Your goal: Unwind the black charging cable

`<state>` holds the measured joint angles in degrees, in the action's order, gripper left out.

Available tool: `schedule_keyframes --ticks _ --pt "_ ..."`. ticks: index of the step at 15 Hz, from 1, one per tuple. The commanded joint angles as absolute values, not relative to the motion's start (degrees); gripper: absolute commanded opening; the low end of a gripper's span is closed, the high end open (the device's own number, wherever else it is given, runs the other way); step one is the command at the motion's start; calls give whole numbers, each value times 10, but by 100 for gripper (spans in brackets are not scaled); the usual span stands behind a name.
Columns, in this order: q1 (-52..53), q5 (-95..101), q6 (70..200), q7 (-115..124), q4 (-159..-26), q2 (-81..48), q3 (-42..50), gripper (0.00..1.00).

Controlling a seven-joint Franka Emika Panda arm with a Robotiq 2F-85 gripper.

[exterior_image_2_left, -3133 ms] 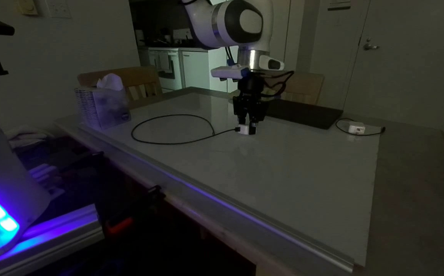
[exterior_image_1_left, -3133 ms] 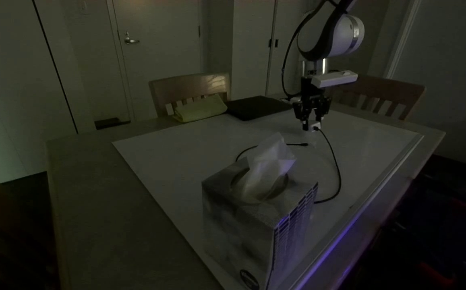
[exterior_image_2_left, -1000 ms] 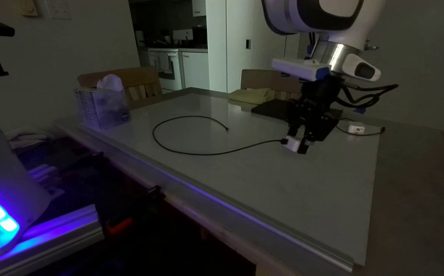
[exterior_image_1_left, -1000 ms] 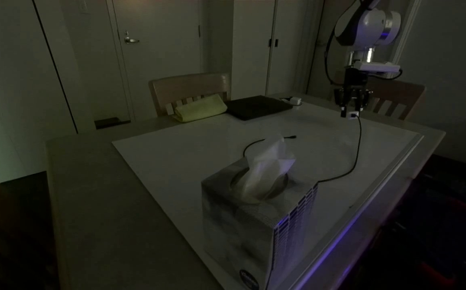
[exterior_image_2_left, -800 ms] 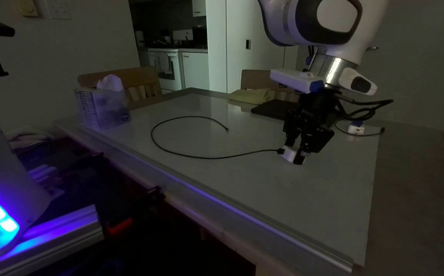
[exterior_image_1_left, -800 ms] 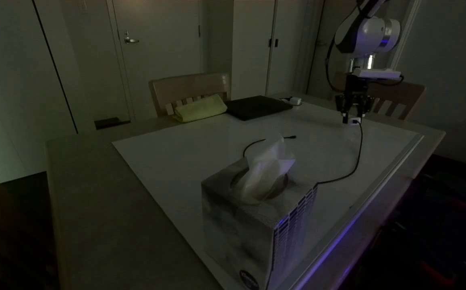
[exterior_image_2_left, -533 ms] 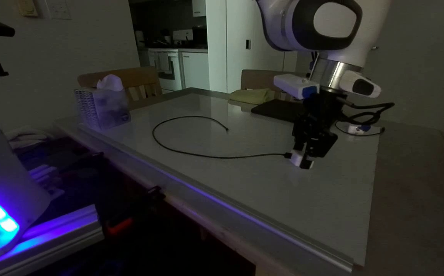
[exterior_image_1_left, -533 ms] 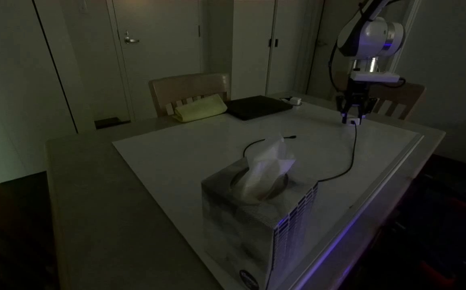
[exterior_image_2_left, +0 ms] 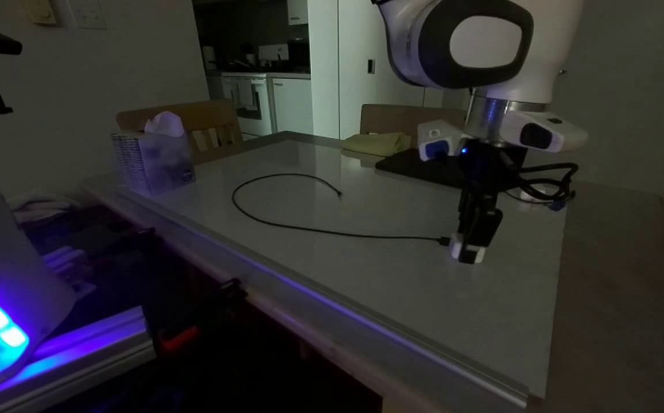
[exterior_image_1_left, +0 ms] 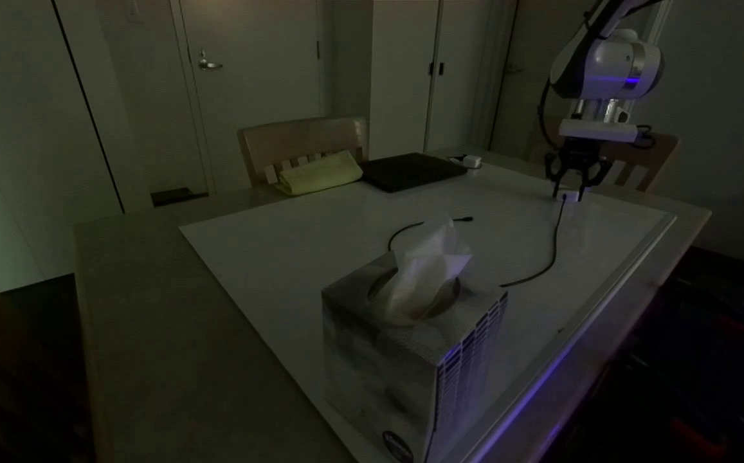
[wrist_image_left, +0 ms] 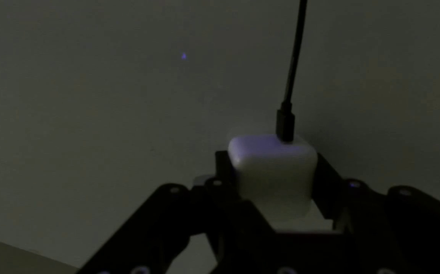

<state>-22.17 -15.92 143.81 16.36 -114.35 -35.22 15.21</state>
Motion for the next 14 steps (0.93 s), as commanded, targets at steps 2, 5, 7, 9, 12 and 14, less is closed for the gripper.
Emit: schedule_keyframes --ticks 2,5,7,9,12,14 --pt "-219 -187 1497 164 -1209 -325 150 27" --pt "-219 -202 1520 166 -1228 -314 147 27" --pt "-214 -204 1527 170 -1233 -310 148 37" --pt "-211 -202 1530 176 -1239 -306 150 38" --pt "-208 -202 1532 180 -1246 -302 151 58" --pt "-206 -201 1534 181 -1252 -299 151 63"
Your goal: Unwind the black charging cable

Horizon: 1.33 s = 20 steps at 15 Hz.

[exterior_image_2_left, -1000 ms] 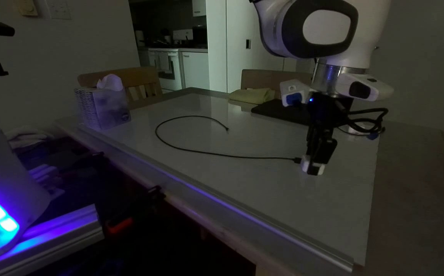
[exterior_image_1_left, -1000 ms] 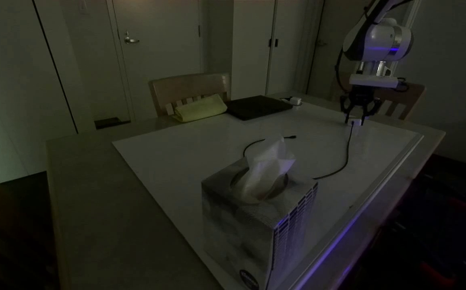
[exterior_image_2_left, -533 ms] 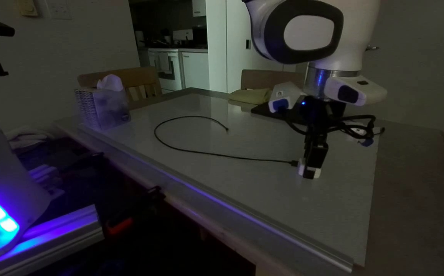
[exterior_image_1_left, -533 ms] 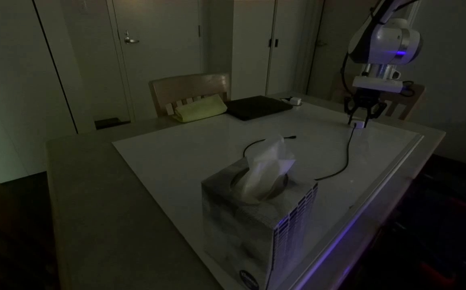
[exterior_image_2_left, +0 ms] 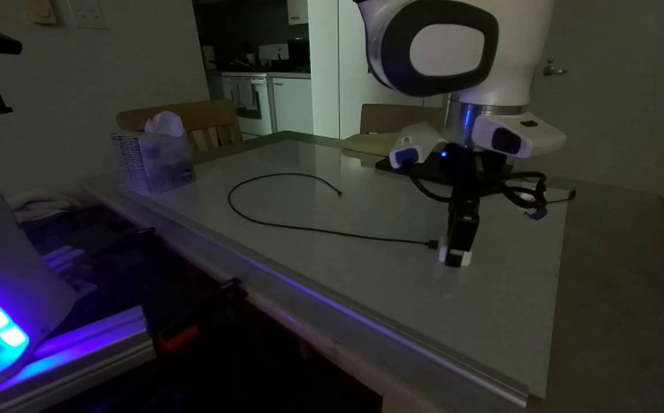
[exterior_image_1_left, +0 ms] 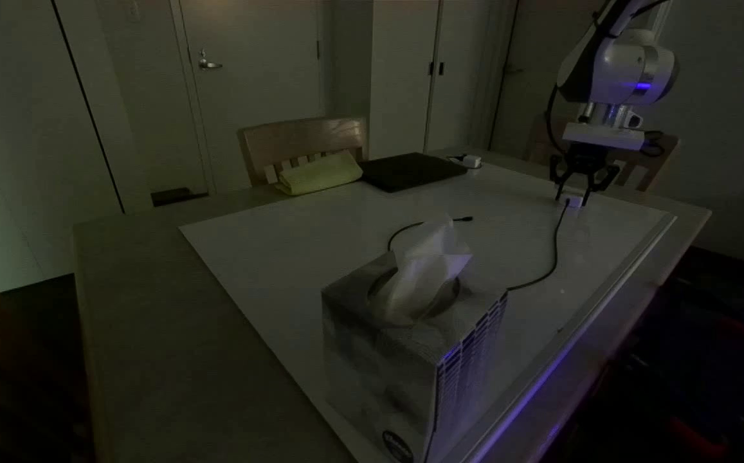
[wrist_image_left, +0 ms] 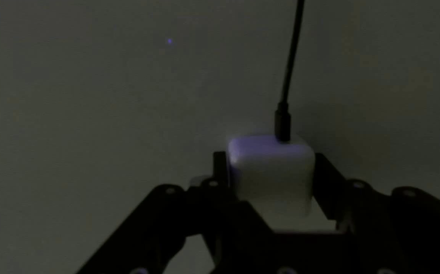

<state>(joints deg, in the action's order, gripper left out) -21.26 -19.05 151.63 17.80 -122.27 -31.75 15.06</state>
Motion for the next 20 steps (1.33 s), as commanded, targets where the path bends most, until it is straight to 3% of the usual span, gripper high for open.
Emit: schedule_keyframes --ticks 1,2,5,6,12,20 --pt "-205 -200 1534 182 -1254 -299 151 76" --pt "-204 -200 1534 182 -1257 -298 152 76" --pt "-196 -193 1537 187 -1266 -292 158 98" --pt "-189 -186 1535 193 -1269 -288 164 100" --pt "-139 -131 1512 229 -1298 -228 206 100" --pt "-128 -91 1409 123 -1300 -140 151 100"
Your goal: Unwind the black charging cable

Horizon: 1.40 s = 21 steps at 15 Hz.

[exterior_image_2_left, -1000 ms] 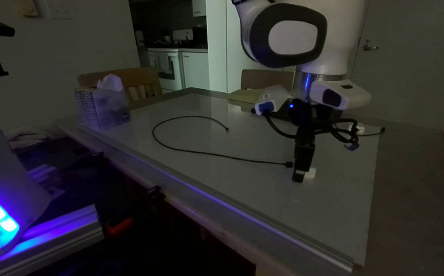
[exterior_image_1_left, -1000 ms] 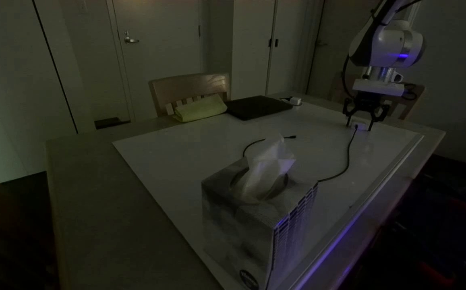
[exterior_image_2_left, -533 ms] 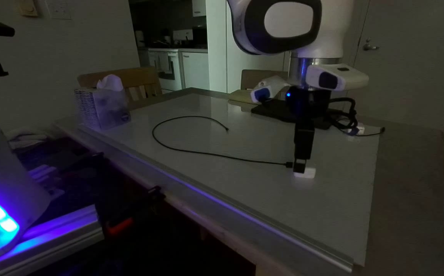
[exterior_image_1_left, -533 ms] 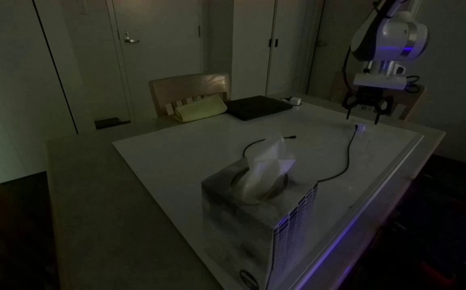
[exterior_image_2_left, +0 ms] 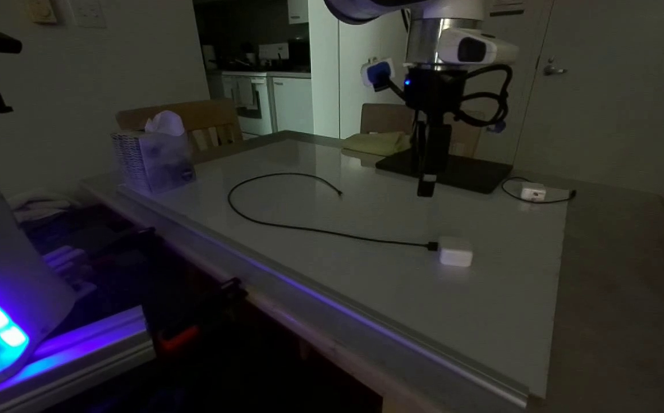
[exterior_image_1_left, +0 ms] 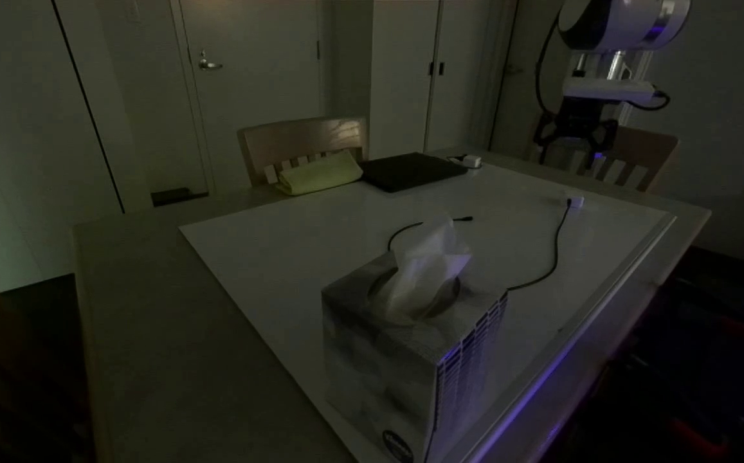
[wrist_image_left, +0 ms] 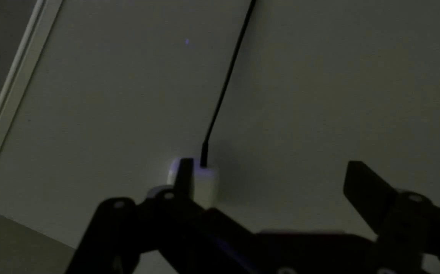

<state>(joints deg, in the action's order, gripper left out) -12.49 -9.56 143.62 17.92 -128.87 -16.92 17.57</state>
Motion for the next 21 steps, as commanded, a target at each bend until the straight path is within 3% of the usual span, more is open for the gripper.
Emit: schedule_keyframes --ticks 1,12,21 --pt "-129 -99 1402 97 -1299 -136 140 100" --pt "-92 -84 1356 -92 -1349 -151 44 100" --pt "-82 -81 1360 -86 -1352 -155 41 100"
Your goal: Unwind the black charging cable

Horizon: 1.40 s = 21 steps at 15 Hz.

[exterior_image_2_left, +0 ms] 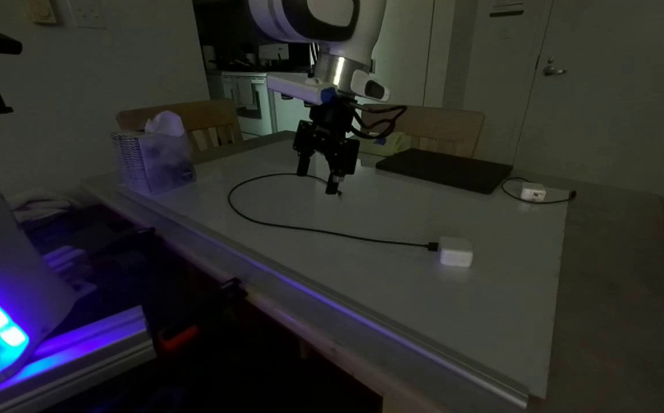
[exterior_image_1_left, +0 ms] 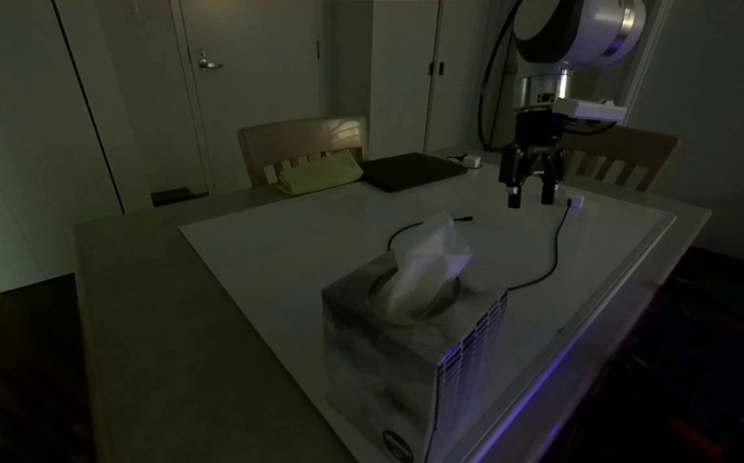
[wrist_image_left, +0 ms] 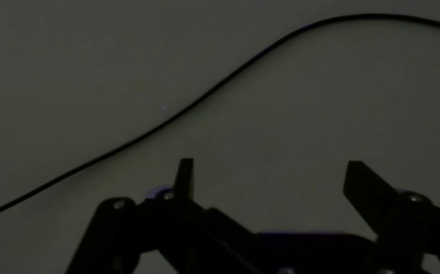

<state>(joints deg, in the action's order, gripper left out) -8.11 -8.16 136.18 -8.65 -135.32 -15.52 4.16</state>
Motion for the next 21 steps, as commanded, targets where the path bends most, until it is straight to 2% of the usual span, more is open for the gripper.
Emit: schedule_keyframes --ticks 1,11,18,21 --pt "-82 -81 1360 -86 -1352 -155 41 100" --pt "-59 43 1377 -133 -1327 -184 37 100" --pt "-41 162 1369 -212 -1221 -250 28 100" --pt "-54 141 1346 -261 -1161 -279 12 100"
